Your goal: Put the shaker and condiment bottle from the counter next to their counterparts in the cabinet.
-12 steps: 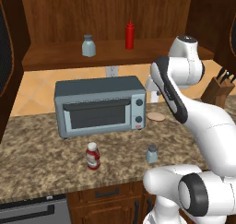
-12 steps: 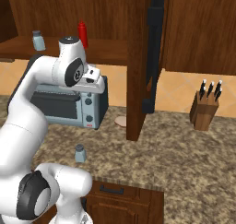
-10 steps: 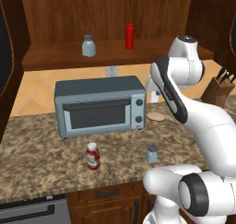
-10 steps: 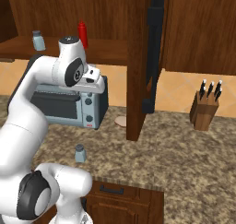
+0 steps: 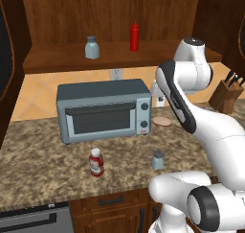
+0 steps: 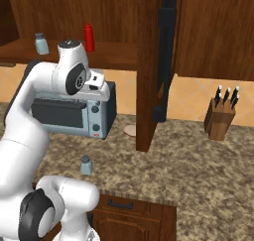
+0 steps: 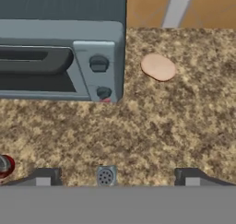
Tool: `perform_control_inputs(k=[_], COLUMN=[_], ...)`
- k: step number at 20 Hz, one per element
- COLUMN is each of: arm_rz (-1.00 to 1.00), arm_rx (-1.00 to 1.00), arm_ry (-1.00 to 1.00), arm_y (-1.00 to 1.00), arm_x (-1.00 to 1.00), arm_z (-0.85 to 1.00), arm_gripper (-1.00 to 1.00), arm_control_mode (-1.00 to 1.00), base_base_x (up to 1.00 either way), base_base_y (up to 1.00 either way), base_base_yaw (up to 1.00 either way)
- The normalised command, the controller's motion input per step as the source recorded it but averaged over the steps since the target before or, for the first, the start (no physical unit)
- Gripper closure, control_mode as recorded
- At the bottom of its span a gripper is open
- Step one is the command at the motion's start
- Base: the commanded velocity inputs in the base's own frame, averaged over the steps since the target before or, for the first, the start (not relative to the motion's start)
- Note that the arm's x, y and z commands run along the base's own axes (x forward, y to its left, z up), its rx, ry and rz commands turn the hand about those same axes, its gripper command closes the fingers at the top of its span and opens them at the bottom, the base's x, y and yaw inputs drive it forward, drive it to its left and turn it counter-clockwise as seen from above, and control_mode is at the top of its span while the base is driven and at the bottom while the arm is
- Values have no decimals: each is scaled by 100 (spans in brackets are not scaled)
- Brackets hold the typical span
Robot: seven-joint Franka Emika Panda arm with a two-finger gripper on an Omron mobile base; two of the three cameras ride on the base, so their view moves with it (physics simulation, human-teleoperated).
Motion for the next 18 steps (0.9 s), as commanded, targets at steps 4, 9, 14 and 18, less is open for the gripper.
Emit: perform_control_inputs(k=[4, 9, 14, 18], arm_rz=[20, 21, 33, 21], arm_rx=[-2, 19, 6, 6], arm_ry=[-4, 11, -2, -11], arm_y=[39, 9, 8, -19], arm_x=[-33, -5, -12, -11], arm_z=[-40, -65, -51, -14], arm_gripper=[-100, -100, -100, -100], arm_control_mode=[-100, -100, -100, -100], base_base_x=[0, 0, 0, 0], base_base_y=[0, 0, 0, 0], base_base_yaw=[0, 0, 0, 0])
